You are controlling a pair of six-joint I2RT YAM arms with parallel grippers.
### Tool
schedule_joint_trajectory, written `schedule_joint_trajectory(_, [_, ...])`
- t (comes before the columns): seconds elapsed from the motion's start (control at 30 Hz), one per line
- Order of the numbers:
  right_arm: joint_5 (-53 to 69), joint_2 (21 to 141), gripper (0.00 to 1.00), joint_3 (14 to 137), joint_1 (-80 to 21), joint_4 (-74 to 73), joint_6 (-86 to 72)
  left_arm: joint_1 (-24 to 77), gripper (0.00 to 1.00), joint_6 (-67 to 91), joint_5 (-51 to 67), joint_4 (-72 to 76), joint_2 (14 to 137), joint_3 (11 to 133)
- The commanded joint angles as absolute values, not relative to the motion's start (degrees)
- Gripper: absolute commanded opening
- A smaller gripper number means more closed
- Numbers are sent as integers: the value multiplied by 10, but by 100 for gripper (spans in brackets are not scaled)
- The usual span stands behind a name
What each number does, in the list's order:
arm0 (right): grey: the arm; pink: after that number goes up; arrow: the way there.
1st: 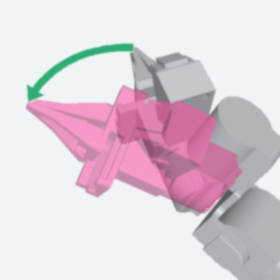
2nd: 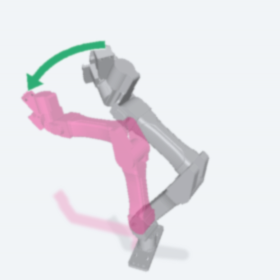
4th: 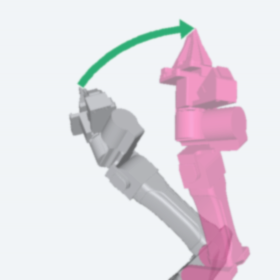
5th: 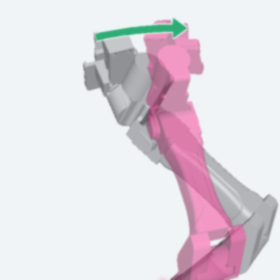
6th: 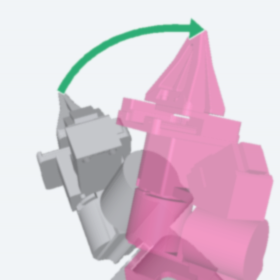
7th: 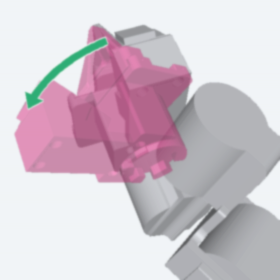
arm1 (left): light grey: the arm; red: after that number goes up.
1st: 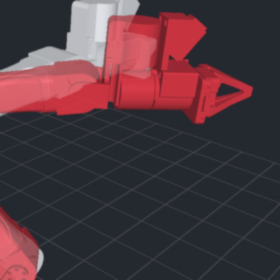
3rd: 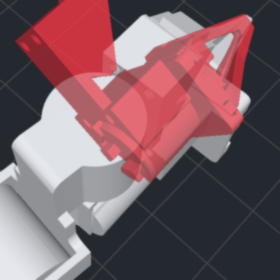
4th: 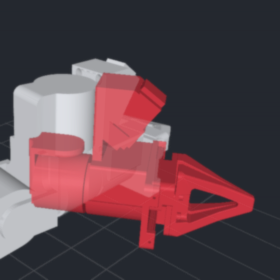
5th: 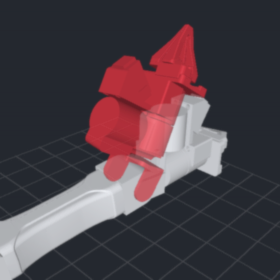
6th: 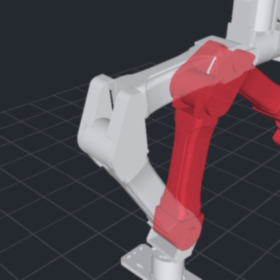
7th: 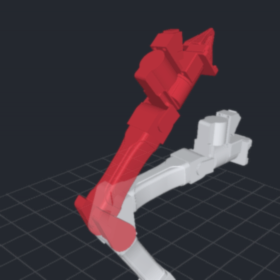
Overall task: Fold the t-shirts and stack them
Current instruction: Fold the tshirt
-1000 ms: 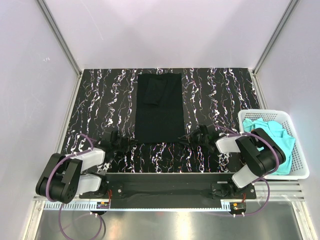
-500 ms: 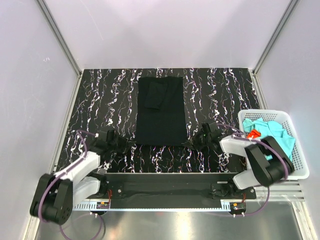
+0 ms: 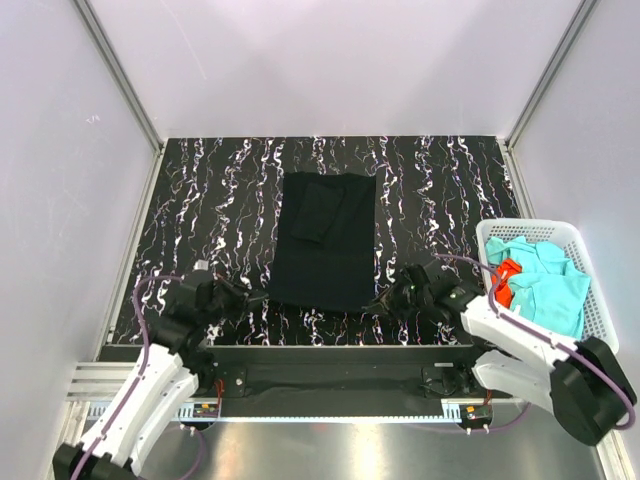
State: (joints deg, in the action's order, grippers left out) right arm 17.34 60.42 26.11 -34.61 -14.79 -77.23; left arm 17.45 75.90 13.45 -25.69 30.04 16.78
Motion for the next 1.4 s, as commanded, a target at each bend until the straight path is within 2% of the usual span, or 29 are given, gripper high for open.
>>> schedule_joint_trajectory(0.0, [153, 554, 0, 247, -376, -207, -811, 178, 0, 746, 152, -336, 246, 188])
schedule_joint_trajectory(0.2, [141, 538, 0, 279, -408, -247, -810, 187, 0, 713, 169, -396, 225, 233])
schedule_joint_trajectory(0.33, [120, 554, 0, 319, -407, -265, -788, 192, 0, 677, 156, -400, 264, 285])
schedule_joint_trajectory(0.5, [125, 635, 0, 432, -369, -307, -711, 195, 0, 621, 138, -370, 387, 378])
schedule_joint_trajectory(0.63, [172, 716, 0, 525, -277, -334, -631, 194, 0, 593, 114, -310, 510, 464])
schedule_joint_trajectory(0.77, [227, 822, 0, 659, -209, -345, -564, 178, 0, 564, 121, -279, 658, 604])
schedule_joint_trajectory(0.93, [272, 944, 0, 781, -176, -363, -531, 142, 0, 541, 152, -272, 814, 754])
schedule_joint_trajectory(1.07, [300, 1004, 0, 872, -156, -376, -525, 113, 0, 537, 170, -272, 886, 829])
schedule_joint_trajectory(1.37, [332, 1110, 0, 972, -123, -381, -526, 86, 0, 532, 231, -258, 1024, 952])
